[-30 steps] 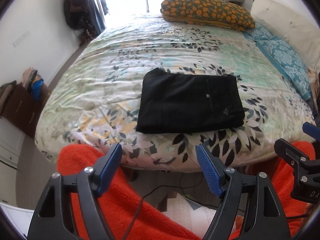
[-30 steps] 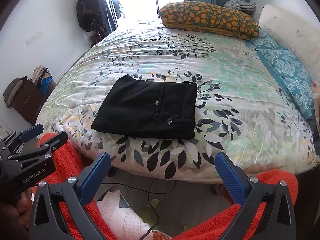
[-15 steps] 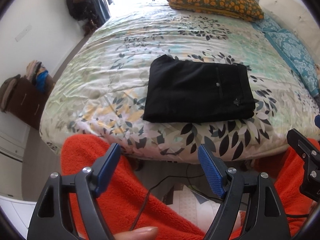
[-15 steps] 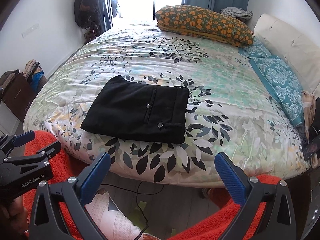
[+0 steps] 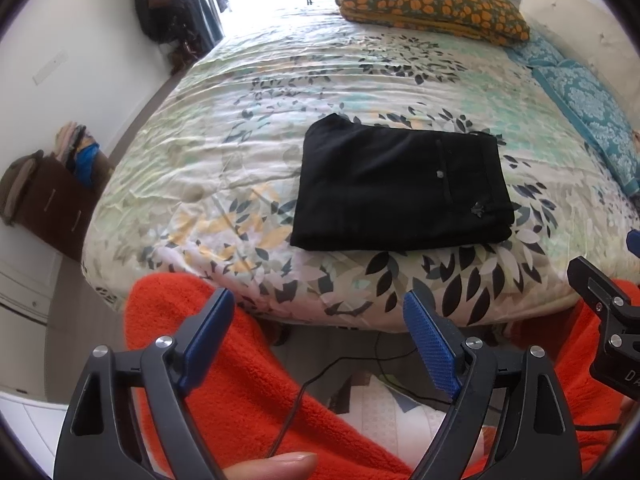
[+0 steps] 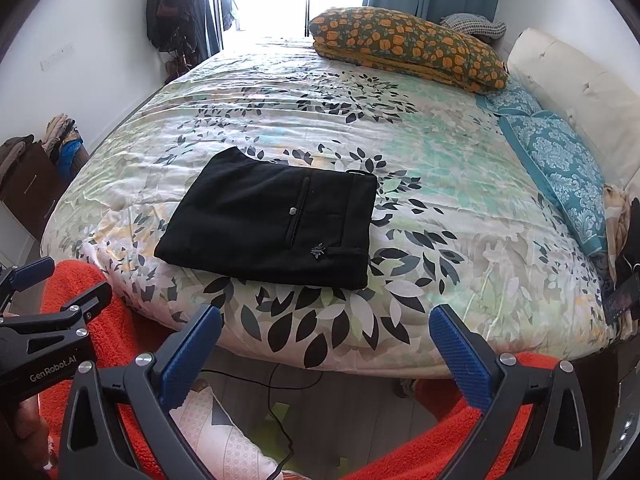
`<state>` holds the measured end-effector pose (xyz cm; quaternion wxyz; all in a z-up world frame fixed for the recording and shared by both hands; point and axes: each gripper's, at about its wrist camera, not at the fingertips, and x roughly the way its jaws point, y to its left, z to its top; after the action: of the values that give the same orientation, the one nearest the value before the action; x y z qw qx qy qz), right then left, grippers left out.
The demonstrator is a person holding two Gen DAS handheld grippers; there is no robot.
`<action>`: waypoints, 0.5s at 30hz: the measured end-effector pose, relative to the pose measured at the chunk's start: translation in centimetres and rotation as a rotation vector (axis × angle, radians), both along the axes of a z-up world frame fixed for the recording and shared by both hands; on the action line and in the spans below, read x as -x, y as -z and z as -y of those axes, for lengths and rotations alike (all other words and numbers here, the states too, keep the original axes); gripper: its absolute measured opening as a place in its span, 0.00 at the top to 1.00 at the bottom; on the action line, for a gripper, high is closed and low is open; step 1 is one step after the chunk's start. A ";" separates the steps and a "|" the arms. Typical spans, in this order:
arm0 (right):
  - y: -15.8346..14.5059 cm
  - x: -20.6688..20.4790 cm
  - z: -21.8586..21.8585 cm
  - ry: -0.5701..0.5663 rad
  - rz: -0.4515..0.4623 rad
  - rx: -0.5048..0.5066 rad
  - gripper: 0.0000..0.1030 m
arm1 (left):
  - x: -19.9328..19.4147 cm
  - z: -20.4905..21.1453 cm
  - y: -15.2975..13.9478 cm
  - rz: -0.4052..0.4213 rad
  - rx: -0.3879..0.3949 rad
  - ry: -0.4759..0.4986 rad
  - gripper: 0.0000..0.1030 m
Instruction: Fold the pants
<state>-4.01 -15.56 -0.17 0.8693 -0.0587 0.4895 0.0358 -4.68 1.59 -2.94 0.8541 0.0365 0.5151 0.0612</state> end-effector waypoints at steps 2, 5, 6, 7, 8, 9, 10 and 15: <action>0.0 -0.1 -0.1 0.000 -0.003 0.001 0.00 | 0.0 0.0 0.1 -0.002 0.000 0.000 0.15; 0.0 -0.1 -0.2 0.000 -0.004 0.002 0.00 | 0.0 -0.1 0.1 0.000 0.010 -0.002 0.15; 0.1 -0.1 -0.2 -0.003 -0.004 0.001 0.00 | -0.1 -0.1 0.0 0.002 0.011 -0.002 0.15; 0.1 -0.1 -0.3 -0.006 -0.006 0.001 0.00 | -0.1 -0.1 0.0 0.004 0.010 0.000 0.15; 0.2 -0.1 -0.5 -0.010 -0.008 0.004 0.00 | -0.1 -0.1 0.0 0.006 0.009 0.003 0.15; 0.3 -0.1 -0.5 -0.011 -0.010 0.004 0.00 | 0.0 -0.1 0.0 0.007 0.011 0.004 0.15; 0.4 -0.1 -0.4 -0.011 -0.013 0.004 0.00 | -0.1 -0.1 0.0 0.008 0.013 0.005 0.15; 0.5 -0.1 -0.4 -0.011 -0.016 -0.002 0.00 | -0.2 -0.3 -0.1 0.011 0.032 0.006 0.15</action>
<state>-3.92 -15.19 -0.63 0.8653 -0.0602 0.4959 0.0418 -4.52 1.92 -2.89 0.8575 0.0239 0.5114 0.0504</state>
